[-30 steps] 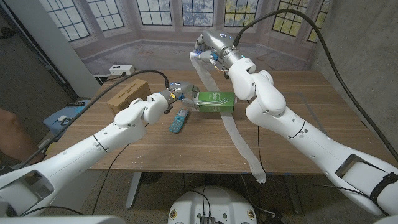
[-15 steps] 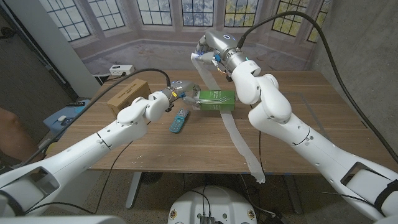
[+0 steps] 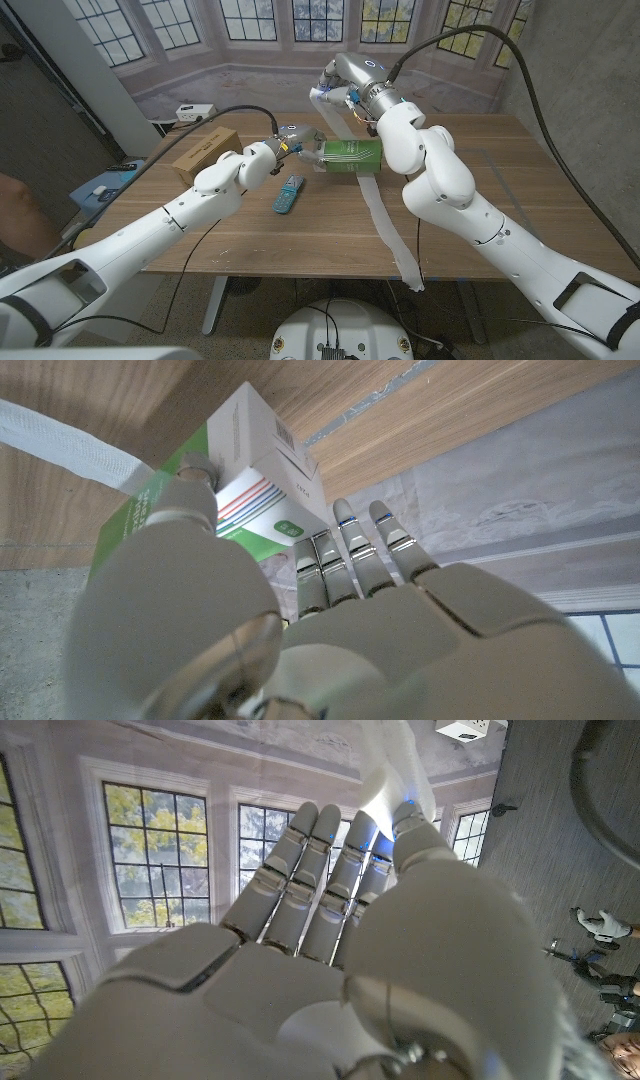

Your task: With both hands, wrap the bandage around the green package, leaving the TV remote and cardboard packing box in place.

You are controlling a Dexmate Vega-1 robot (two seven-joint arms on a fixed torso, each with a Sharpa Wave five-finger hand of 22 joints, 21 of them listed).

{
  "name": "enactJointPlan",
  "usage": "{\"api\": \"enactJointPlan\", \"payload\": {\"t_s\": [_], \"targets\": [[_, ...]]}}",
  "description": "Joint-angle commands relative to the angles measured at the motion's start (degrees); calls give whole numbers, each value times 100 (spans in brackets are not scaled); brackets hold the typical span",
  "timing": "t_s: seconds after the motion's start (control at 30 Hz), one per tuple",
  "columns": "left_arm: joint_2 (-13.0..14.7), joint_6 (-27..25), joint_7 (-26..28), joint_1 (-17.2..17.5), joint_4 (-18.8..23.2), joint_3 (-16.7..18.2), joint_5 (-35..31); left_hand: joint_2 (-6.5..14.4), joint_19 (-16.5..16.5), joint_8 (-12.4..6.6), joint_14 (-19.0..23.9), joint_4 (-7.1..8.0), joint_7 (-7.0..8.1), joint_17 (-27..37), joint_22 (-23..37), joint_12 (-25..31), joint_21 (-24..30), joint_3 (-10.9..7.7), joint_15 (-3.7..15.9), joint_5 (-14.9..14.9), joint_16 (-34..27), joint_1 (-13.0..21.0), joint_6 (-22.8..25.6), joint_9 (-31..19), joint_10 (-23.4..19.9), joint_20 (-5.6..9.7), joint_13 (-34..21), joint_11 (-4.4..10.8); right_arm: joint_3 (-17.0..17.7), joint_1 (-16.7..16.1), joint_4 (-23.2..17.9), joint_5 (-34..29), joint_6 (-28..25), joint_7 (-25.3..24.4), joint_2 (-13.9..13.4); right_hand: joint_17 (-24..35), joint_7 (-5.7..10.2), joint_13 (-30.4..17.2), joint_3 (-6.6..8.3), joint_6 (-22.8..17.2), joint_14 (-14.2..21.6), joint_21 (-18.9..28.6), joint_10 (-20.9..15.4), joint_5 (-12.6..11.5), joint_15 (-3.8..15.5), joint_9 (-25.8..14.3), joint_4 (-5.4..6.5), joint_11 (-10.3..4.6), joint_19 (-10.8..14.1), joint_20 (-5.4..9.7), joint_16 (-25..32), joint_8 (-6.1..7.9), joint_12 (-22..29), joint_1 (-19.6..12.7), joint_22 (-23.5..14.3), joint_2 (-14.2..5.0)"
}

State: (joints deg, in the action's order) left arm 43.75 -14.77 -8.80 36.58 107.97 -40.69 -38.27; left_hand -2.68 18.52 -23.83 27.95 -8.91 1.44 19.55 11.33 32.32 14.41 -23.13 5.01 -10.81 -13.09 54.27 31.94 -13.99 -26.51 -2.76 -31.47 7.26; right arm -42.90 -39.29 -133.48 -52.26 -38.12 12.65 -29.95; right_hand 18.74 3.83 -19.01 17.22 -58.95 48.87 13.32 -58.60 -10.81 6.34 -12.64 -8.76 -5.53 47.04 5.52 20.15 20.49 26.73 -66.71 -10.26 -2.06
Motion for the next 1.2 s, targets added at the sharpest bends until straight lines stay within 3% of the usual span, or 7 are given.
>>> {"api": "enactJointPlan", "payload": {"t_s": [0.03,1.2], "targets": [[-103,129,-15,-225,-221,-105,23,342,-9,-591,16,33,6,17,18,6,-4,-11,-38,-30,17,164,422,-32,-55,-22,-36,0,19,-218,-176,-45,-186,-8,-9,24,-4,-13,-17,-48,67,30,-19,-30,634,-11,-15,28,71,42,7,35,37,-10,-14,-50],[-332,422,30,-791,-847,-306,29,356,-12,-623,18,31,-17,29,19,-9,-1,-4,-47,-34,27,147,418,-35,-53,-36,-61,-20,62,-676,-810,-224,-776,434,-121,38,-25,-17,-69,-64,84,26,-14,-39,628,-9,-17,42,80,38,-5,-9,30,3,-14,-77]]}}
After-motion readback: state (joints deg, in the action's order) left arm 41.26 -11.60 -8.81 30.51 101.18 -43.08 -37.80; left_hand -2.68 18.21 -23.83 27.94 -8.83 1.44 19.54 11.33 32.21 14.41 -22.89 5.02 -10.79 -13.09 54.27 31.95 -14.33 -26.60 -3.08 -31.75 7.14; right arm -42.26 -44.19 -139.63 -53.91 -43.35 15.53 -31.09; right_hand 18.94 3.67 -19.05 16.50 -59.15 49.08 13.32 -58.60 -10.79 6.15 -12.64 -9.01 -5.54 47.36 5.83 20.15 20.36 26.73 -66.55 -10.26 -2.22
